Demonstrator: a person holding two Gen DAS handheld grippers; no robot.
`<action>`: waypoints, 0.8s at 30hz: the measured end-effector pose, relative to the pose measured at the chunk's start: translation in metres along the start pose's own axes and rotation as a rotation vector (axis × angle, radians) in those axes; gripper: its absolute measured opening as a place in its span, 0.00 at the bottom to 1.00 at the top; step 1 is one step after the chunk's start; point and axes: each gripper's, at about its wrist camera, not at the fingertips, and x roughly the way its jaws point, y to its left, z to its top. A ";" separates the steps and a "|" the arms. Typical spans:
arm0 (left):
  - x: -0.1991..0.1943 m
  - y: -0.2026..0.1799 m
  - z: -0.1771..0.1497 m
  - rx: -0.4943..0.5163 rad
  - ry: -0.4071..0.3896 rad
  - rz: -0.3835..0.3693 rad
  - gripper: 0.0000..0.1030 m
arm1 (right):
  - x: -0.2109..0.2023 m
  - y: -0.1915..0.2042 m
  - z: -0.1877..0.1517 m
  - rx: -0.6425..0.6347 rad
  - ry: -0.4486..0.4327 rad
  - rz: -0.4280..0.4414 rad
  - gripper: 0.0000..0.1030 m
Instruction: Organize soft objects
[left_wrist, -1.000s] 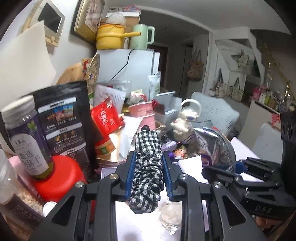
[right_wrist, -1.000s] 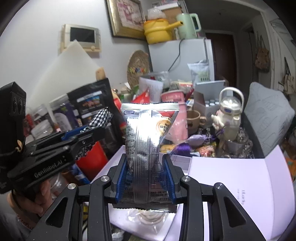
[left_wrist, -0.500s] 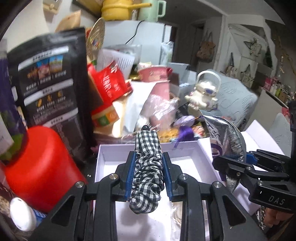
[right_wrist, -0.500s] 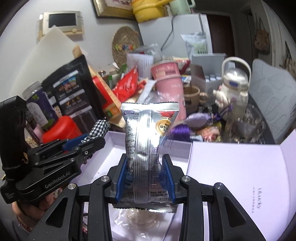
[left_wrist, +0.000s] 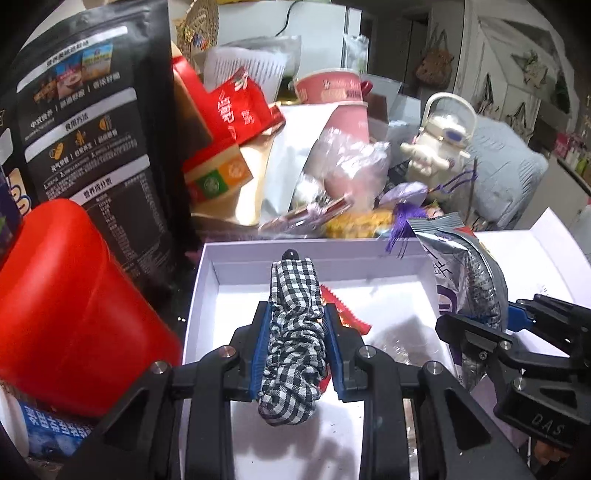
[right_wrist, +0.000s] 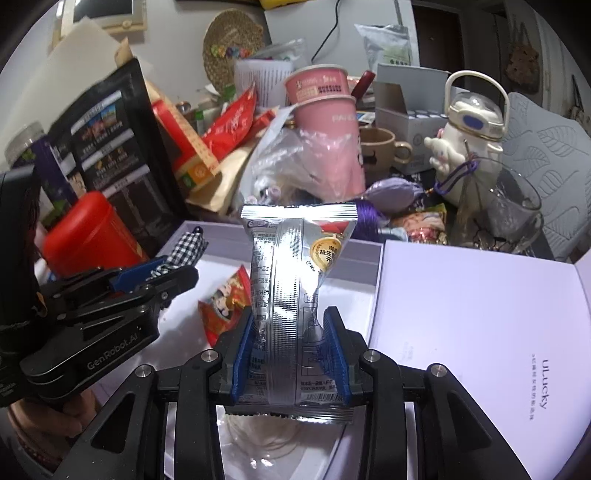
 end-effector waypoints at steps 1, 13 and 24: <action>0.003 0.000 -0.001 0.000 0.011 0.004 0.27 | 0.002 0.001 -0.001 -0.003 0.006 -0.005 0.35; 0.027 0.011 -0.009 -0.035 0.134 0.041 0.27 | 0.020 0.009 -0.009 -0.033 0.062 -0.049 0.36; 0.017 0.001 -0.004 -0.030 0.151 0.097 0.34 | 0.009 0.011 -0.007 -0.043 0.036 -0.040 0.50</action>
